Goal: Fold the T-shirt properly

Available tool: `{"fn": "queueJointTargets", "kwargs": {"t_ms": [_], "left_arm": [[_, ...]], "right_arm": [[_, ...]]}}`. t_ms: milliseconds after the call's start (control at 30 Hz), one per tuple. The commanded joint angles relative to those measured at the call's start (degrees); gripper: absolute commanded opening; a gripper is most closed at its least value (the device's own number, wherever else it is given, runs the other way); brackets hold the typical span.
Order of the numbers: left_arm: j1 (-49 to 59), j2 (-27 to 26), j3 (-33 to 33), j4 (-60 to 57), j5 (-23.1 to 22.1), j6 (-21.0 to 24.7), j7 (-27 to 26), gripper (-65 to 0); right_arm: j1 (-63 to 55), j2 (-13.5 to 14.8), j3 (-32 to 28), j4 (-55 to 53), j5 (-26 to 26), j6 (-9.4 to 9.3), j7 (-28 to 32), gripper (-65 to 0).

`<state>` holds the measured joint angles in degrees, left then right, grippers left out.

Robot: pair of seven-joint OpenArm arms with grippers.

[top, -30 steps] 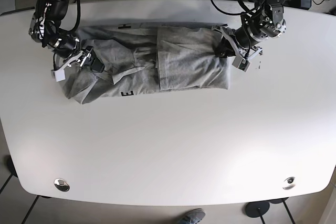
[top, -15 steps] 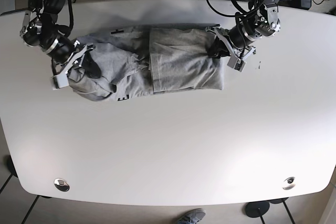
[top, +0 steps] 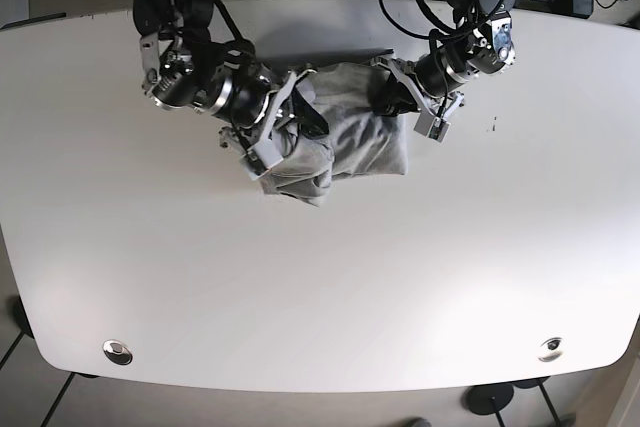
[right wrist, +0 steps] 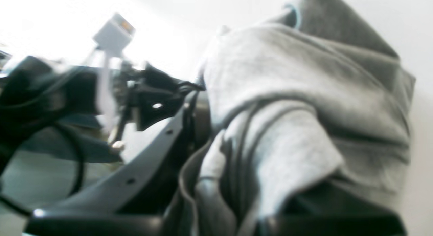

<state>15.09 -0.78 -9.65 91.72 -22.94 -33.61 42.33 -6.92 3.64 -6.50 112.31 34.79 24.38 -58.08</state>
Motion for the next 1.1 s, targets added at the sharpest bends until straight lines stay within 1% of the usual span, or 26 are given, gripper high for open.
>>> {"fn": "queueJointTargets", "kwargs": {"t_ms": [33, 67, 100, 133, 167, 233, 267, 300, 333, 400, 433, 500, 633, 667, 733, 800, 900, 967, 1000, 1100], "left_arm": [[0.16, 0.12, 0.11, 0.37, 1.71, 0.24, 2.2, -60.7], [0.16, 0.12, 0.11, 0.37, 1.71, 0.24, 2.2, -60.7], [0.16, 0.12, 0.11, 0.37, 1.71, 0.24, 2.2, -60.7], [0.16, 0.12, 0.11, 0.37, 1.71, 0.24, 2.2, -60.7], [0.16, 0.03, 0.11, 0.37, 1.71, 0.24, 2.2, -60.7], [0.16, 0.12, 0.11, 0.37, 1.71, 0.24, 2.2, -60.7], [0.16, 0.2, 0.11, 0.37, 1.71, 0.24, 2.2, -60.7], [0.07, 0.2, 0.11, 0.37, 1.62, 0.24, 2.2, -60.7], [-0.19, 0.29, 0.11, 0.37, 1.62, 0.24, 2.2, -60.7], [-1.25, 0.29, 0.11, 0.37, 1.62, 0.24, 2.2, -60.7], [-1.42, 0.29, 0.11, 0.45, 1.62, 0.24, 2.2, -60.7], [-1.86, 0.29, 0.02, 1.51, 1.62, 0.24, 2.2, -60.7], [-2.13, 0.2, -0.24, 5.2, 1.53, 0.24, 2.2, -60.7], [-2.13, 0.12, -0.77, 6.43, 1.53, 0.24, 2.2, -60.7], [-1.95, 0.38, -4.64, 10.04, 1.53, 0.24, 2.2, -60.7], [-1.95, 0.38, -7.36, 12.15, 1.53, 0.24, 2.2, -60.7], [-1.16, -0.15, -12.11, 14.08, 1.53, 0.24, 2.2, -60.7], [-0.98, -0.24, -15.1, 14.34, 1.53, 0.15, 2.2, -60.7], [-0.89, -0.59, -16.24, 14.34, 1.53, 0.15, 2.2, -60.7], [-0.72, -3.4, -17.21, 13.99, 1.62, 0.15, 2.2, -60.7]], "right_arm": [[1.77, -2.1, -0.49, -0.44, -4.15, 0.72, 1.78, -62.9], [2.48, -3.16, -0.57, -1.32, -7.49, 0.72, 1.78, -62.8], [2.57, -3.77, -0.57, -1.94, -9.16, 0.72, 1.78, -62.1], [2.65, -4.47, -0.57, -1.94, -10.48, 0.72, 1.78, -60.1], [3.09, -5.0, -0.66, -2.03, -11.71, 0.63, 1.78, -56.3], [3.27, -5.18, -2.95, -2.03, -14.08, 0.54, 1.78, -45.3], [3.27, -4.74, -5.06, -1.85, -15.58, 0.45, 1.78, -38.4], [3.27, -4.47, -8.75, -1.76, -18.39, 0.45, 1.78, -29.3], [3.27, -4.47, -11.3, -1.67, -20.5, 0.45, 1.69, -23.9], [3.27, -4.65, -17.19, -0.62, -25.33, 0.45, 1.6, -15.9], [3.01, -4.74, -17.81, 0.7, -26.48, 0.45, 1.6, -15.2], [2.83, -4.83, -17.81, 2.81, -25.77, 0.45, 1.6, -15.4], [3.36, -4.83, -17.63, 3.25, -24.9, 0.54, 1.69, -15.4], [3.36, -4.83, -17.63, 3.34, -24.9, 0.63, 1.69, -15.4], [2.92, -5.0, -14.82, 3.51, -24.02, 0.81, 1.78, -15.5], [2.74, -4.91, -9.54, 3.78, -19.01, 0.81, 1.78, -15.5], [1.6, -4.39, 3.03, 3.69, -8.1, 0.89, 1.51, -15.5], [1.42, -3.33, 10.33, 2.46, -3.01, 0.89, 1.34, -15.5], [1.42, -2.54, 12.08, 1.4, -1.42, 0.89, 1.25, -15.5], [1.51, 1.42, 12.44, -2.99, 0.95, 0.54, 1.25, -15.5]]}}
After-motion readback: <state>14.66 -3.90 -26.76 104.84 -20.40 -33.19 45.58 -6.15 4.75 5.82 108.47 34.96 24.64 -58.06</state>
